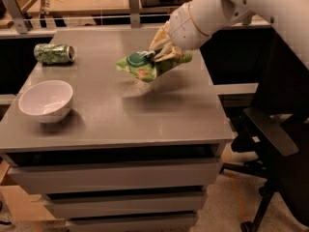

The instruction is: Move green rice chip bag near white bowl

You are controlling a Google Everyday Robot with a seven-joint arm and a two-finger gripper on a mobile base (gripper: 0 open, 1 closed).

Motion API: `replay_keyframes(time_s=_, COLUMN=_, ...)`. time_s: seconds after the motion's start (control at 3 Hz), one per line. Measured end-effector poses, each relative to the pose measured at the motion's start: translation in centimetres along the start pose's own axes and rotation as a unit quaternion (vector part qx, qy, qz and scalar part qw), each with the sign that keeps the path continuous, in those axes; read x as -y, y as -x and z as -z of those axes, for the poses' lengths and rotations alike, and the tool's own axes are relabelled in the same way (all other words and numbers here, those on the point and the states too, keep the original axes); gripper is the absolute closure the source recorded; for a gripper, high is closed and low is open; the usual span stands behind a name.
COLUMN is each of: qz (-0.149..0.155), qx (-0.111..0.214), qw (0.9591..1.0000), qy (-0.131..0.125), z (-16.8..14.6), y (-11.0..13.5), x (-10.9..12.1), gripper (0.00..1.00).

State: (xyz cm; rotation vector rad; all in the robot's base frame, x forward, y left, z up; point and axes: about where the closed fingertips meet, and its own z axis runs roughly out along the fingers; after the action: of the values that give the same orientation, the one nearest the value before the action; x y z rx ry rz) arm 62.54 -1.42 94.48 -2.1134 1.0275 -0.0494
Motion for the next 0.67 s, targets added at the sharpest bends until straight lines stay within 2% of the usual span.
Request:
replay_keyframes(time_s=0.33, qz=0.073, qx=0.043, qw=0.9957, qy=0.037, z=-0.1, y=4.3, x=-2.0, gripper=1.00)
replay_keyframes(time_s=0.67, qz=0.107, qx=0.065, qw=0.9904, qy=0.058, z=-0.3, y=6.2, x=-3.5, gripper=1.00)
